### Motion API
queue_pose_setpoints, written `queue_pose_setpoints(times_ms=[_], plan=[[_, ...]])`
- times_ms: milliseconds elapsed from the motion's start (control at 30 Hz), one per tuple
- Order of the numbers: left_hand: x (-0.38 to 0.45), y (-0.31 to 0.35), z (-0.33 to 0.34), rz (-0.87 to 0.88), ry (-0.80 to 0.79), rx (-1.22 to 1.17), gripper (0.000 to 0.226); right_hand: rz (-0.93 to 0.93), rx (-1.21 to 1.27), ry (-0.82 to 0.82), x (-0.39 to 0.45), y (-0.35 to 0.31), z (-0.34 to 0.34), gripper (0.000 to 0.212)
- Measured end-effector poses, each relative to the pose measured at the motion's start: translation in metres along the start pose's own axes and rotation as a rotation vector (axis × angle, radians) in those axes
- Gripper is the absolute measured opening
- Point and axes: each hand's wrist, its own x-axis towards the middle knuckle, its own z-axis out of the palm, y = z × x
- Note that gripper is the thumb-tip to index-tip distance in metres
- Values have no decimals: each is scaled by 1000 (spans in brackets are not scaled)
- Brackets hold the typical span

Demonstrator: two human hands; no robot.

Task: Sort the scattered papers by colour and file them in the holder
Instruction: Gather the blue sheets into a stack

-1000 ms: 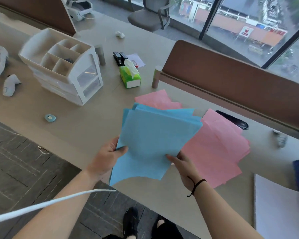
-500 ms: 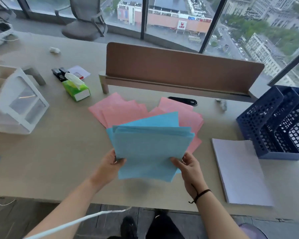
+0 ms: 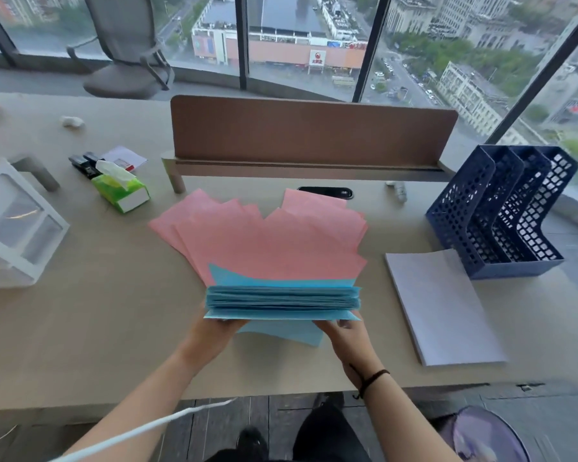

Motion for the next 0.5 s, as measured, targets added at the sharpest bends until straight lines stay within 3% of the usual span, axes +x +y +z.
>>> queue_pose_setpoints(times_ms=[67, 267, 500], plan=[[0, 8, 6, 87, 35, -35, 32, -26, -7, 3, -2, -1, 6, 35], [11, -2, 5, 110, 107, -267, 23, 4, 79, 87, -1, -1, 11, 22], [8, 4, 6, 147, 280, -270, 33, 21, 110, 74, 5, -4, 10, 21]])
